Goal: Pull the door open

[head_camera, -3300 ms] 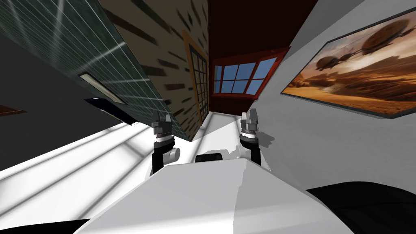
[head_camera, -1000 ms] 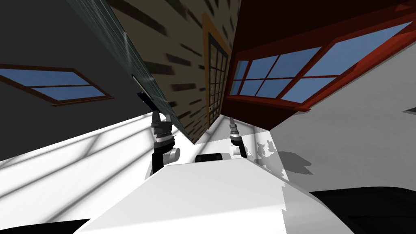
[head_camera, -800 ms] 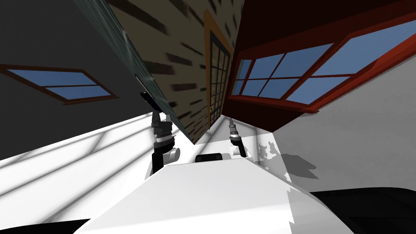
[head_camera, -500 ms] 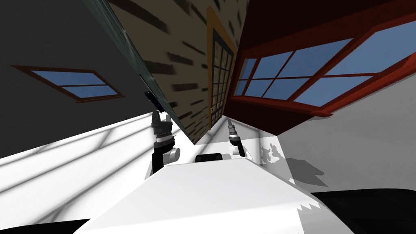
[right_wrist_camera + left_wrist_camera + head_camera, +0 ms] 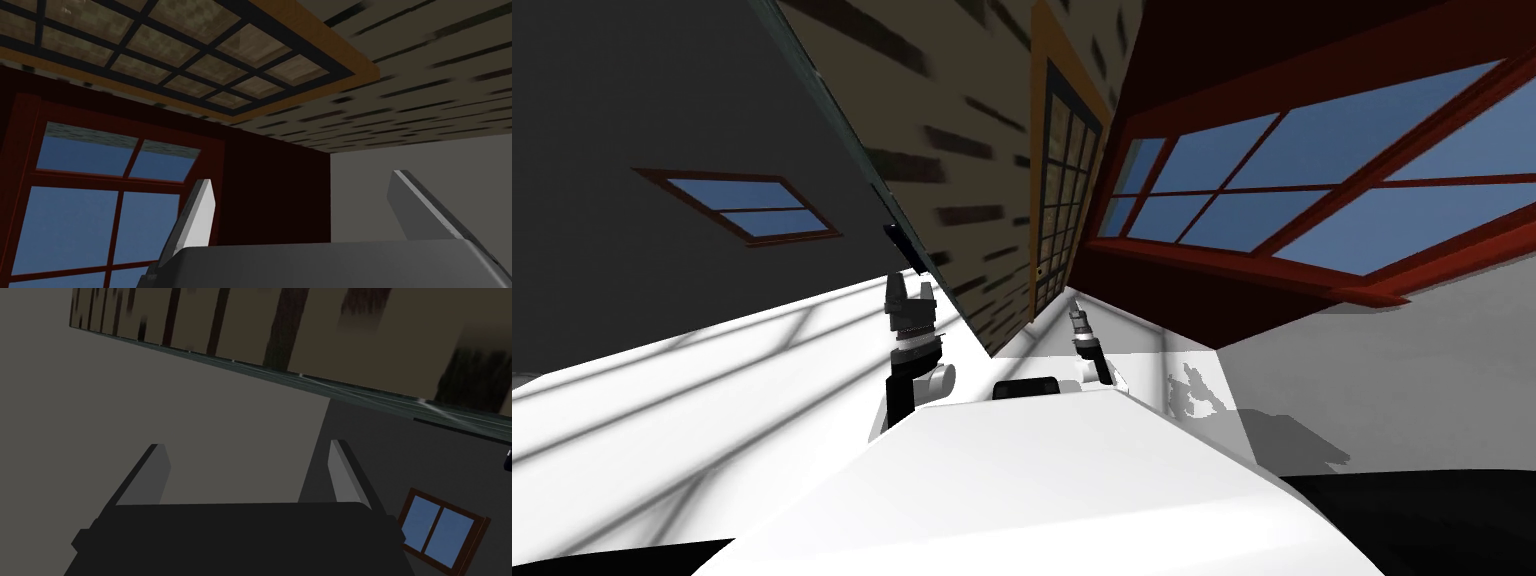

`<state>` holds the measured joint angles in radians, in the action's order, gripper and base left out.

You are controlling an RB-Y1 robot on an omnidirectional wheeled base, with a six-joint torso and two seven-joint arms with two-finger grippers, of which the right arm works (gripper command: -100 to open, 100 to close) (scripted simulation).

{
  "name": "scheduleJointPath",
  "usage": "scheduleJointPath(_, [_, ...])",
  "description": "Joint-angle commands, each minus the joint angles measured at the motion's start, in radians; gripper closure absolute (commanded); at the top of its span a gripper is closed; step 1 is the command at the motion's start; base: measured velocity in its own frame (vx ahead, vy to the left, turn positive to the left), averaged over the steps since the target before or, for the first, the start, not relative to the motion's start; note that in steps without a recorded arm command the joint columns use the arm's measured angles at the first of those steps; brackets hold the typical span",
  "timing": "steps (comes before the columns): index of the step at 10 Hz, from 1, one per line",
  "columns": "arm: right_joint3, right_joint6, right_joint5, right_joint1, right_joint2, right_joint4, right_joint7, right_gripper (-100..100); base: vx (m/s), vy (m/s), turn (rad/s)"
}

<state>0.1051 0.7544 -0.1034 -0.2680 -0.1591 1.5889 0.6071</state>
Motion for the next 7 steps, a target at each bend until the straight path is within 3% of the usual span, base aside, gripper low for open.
scheduleJointPath(1, [0.008, 0.006, -0.009, 0.013, -0.008, -0.034, 0.026, -100, 0.083, -0.063, 0.141])
scheduleJointPath(7, [0.036, 0.039, -0.042, 0.063, -0.037, -0.174, 0.117, -100, 0.072, -0.077, 0.148])
